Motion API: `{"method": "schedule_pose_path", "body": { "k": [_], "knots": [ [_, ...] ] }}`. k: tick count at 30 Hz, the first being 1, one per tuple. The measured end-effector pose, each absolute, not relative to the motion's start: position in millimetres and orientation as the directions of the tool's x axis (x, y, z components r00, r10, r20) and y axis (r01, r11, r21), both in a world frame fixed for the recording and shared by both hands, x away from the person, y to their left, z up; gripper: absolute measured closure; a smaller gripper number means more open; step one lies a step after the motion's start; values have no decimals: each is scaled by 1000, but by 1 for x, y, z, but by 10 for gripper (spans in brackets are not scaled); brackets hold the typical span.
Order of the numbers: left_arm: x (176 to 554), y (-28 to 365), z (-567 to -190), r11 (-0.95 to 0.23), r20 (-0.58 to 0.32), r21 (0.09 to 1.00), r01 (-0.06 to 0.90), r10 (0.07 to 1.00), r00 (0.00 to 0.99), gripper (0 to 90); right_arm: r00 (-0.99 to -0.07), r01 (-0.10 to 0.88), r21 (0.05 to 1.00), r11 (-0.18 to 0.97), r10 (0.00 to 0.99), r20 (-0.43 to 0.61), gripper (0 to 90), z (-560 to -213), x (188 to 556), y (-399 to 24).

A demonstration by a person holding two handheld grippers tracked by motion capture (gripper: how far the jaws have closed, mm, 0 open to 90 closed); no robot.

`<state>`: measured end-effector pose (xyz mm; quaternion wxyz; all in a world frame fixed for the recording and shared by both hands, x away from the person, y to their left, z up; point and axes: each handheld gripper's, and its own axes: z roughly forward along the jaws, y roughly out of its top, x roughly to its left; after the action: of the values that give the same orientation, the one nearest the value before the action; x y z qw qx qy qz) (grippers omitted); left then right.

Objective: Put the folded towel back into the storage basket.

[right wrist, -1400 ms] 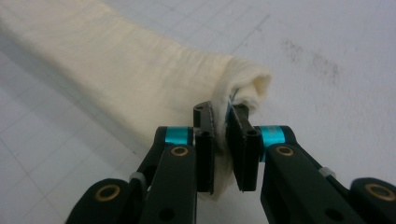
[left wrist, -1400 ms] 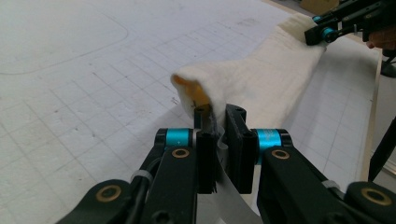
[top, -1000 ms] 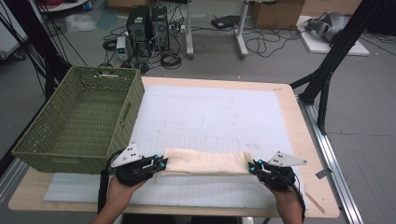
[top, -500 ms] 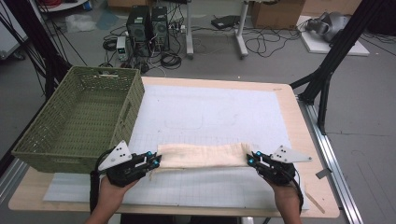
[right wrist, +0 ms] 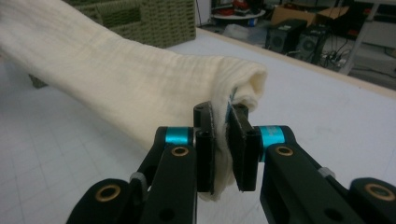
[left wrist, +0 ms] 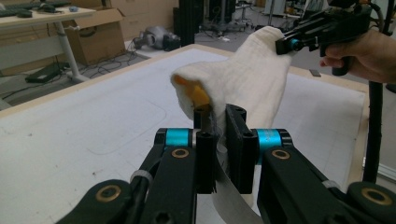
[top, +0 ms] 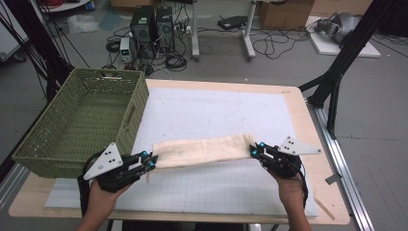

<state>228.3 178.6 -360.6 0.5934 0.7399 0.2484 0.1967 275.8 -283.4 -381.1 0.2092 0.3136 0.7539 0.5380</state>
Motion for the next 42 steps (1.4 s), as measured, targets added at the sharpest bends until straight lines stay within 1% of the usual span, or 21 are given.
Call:
{"method": "schedule_pose_path", "body": {
  "k": [3,11,18,27,33,42],
  "knots": [
    [227,184,-356,-167,3,978,124,609,793,828,-720,220,953,206,694,16,817,-374,283,-280],
    [227,197,-349,-144,3,983,114,635,772,828,-734,193,961,198,679,7,817,-358,303,-263],
    [227,207,-344,-129,3,986,107,654,757,828,-739,179,961,212,674,-11,817,-337,327,-244],
    [227,220,-340,-113,0,988,104,679,734,829,-743,160,960,232,669,-37,819,-319,350,-222],
    [225,228,-337,-105,2,989,100,697,717,830,-745,144,957,252,665,-63,819,-302,369,-199],
    [223,243,-336,-95,2,991,97,727,687,830,-749,131,958,256,659,-73,819,-289,387,-172]
  ]
}}
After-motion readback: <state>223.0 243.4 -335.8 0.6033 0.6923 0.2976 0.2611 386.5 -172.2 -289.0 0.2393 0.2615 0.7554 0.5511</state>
